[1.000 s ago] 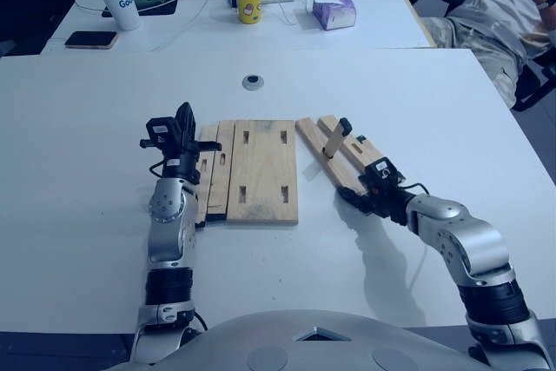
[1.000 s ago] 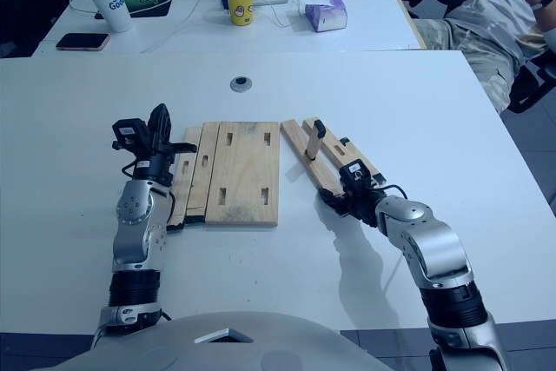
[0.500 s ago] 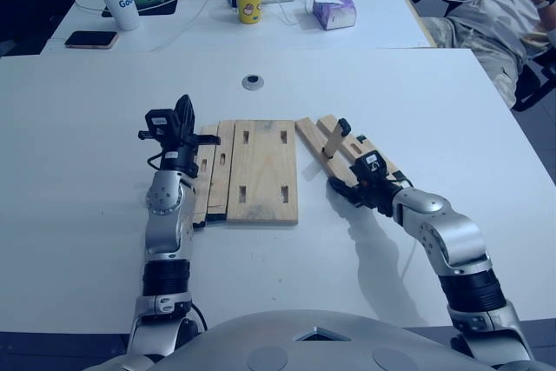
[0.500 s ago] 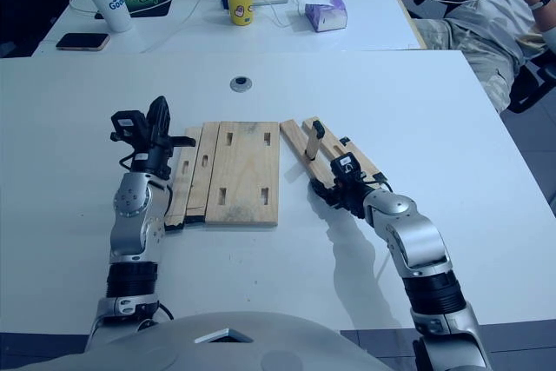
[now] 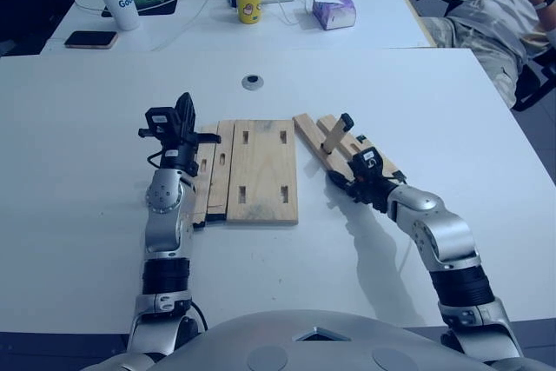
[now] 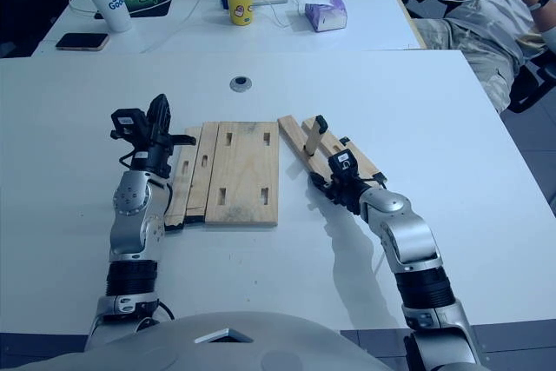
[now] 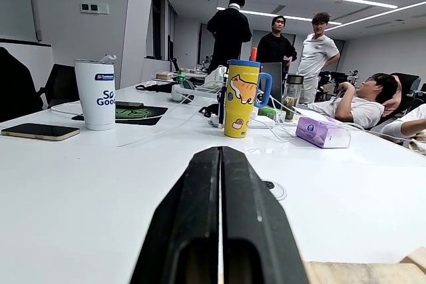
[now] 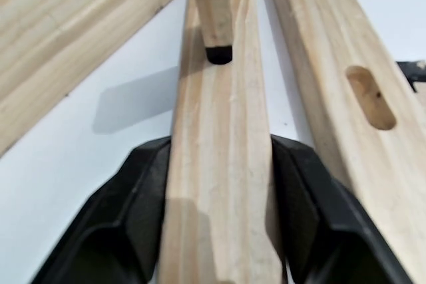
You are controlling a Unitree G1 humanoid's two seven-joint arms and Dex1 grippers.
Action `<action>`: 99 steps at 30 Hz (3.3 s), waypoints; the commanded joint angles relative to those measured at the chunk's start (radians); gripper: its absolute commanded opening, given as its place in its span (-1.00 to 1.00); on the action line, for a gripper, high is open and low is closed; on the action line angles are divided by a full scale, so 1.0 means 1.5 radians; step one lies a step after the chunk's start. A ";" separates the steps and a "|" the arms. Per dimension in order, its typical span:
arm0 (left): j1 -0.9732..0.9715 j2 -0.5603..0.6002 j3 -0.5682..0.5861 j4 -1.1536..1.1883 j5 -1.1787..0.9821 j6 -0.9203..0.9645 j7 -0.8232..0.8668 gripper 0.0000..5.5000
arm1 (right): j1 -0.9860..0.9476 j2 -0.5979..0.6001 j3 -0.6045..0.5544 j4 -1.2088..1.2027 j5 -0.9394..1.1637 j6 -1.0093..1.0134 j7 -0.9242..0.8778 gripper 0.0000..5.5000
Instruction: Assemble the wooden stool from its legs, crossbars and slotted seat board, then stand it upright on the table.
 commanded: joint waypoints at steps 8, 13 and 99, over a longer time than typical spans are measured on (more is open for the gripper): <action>-0.025 -0.009 0.008 0.001 -0.071 0.062 -0.028 -1.00 | -0.056 0.037 -0.050 0.007 -0.008 -0.217 0.028 -0.25; -0.017 -0.051 0.025 -0.051 -0.307 0.267 -0.079 -0.93 | -0.079 -0.003 -0.021 0.018 -0.039 -0.308 0.112 -0.25; -0.028 -0.060 0.070 -0.102 -0.579 0.409 -0.048 -0.62 | -0.068 -0.031 0.022 -0.037 -0.012 -0.286 0.265 -0.25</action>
